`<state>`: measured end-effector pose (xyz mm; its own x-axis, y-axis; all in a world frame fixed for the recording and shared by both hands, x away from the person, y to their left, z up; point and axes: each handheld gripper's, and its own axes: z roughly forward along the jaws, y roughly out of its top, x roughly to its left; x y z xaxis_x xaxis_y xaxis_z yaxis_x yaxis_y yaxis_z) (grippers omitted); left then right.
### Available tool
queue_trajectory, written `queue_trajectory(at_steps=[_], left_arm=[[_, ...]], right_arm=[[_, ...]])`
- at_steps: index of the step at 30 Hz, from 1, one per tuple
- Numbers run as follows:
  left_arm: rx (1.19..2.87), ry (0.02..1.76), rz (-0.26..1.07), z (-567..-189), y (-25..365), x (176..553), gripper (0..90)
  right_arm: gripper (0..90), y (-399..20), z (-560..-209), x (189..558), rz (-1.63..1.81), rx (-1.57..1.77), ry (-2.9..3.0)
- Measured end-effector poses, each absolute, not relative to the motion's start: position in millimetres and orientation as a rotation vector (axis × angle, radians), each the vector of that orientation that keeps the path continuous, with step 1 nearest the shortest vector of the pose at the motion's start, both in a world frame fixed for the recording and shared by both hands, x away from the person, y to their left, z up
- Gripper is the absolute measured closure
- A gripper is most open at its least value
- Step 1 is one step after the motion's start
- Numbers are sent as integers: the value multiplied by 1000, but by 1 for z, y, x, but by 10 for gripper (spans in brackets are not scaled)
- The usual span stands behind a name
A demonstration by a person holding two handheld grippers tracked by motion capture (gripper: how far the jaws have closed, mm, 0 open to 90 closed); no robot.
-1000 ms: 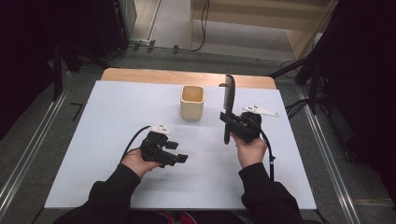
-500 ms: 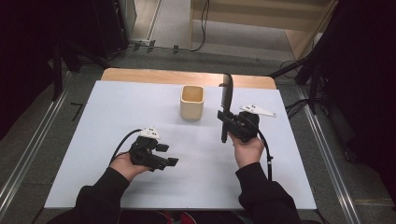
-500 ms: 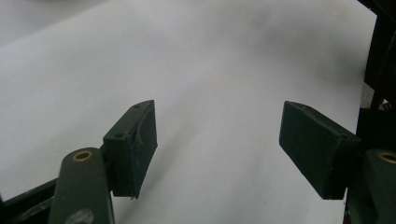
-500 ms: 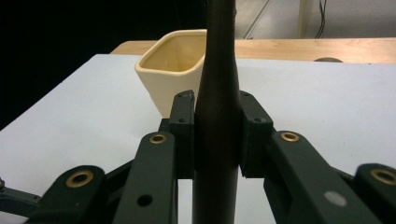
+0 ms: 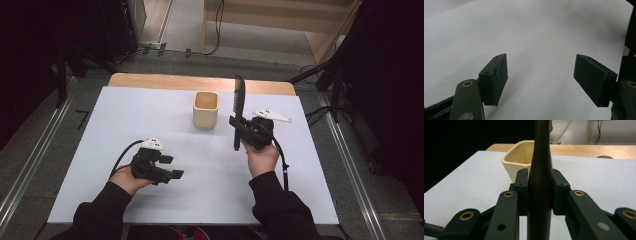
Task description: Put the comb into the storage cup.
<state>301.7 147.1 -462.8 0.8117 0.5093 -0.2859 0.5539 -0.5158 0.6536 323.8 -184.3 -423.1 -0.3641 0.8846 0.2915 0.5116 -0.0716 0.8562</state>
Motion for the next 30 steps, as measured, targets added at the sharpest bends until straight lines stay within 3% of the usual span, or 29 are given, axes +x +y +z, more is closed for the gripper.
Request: queue_trajectory(at_steps=[30], left_arm=[[2201, 847, -58, -463, 172, 297, 278]], right_arm=[[697, -157, -404, 348, 1468, 1441, 1820]])
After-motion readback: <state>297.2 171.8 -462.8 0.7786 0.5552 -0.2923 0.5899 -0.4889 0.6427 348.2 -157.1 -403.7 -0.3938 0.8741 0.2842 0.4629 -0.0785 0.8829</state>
